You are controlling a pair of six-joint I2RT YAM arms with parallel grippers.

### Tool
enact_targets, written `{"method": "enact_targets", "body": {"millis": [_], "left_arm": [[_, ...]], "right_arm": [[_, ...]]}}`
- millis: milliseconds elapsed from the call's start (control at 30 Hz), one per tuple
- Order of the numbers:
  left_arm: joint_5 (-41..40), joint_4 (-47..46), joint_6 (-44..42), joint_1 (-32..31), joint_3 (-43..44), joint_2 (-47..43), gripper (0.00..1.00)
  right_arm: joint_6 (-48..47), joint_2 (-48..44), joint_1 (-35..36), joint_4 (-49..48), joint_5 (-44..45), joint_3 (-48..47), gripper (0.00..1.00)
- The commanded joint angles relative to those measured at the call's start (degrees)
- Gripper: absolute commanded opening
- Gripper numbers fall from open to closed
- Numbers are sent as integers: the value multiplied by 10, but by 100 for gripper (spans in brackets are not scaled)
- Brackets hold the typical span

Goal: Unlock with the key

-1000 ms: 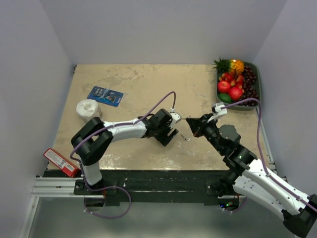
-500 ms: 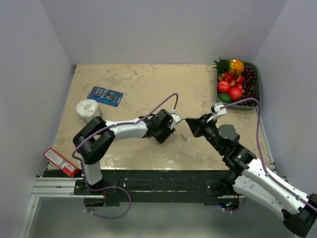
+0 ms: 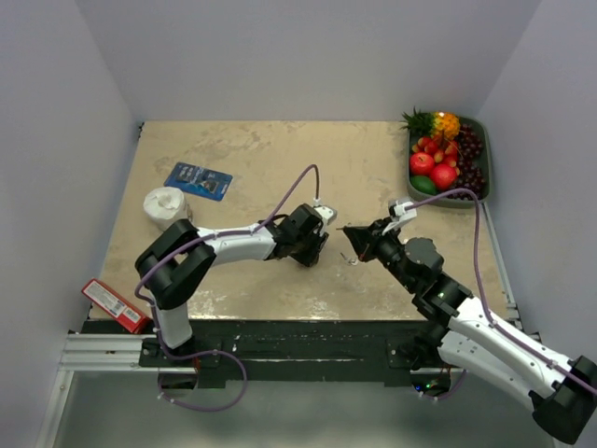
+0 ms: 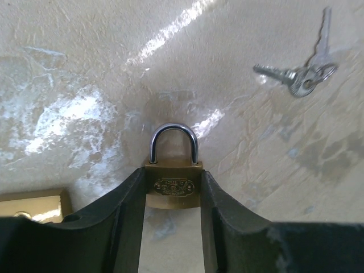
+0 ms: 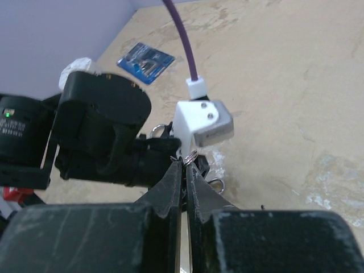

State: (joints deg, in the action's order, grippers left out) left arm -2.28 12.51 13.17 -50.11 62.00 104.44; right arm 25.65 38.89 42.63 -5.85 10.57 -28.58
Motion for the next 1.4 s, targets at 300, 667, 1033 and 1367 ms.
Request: {"method": "enact_targets", "body": {"millis": [300,667,1033,1367], "left_arm": [[115,-358,427,96,-117,-69,0],[83,-488,657,112,-183,-96,0],[66,-512,768,112,-218,-129,0],[50,-493,784,112,-227,-147,0]], "right_arm": [[-45,85,7,-246,-21,99,0],[-71,206,70,-362,112,118,0],[-113,281,85,-470,173,131,0],[-127,334,100,-542,182,128,0]]}}
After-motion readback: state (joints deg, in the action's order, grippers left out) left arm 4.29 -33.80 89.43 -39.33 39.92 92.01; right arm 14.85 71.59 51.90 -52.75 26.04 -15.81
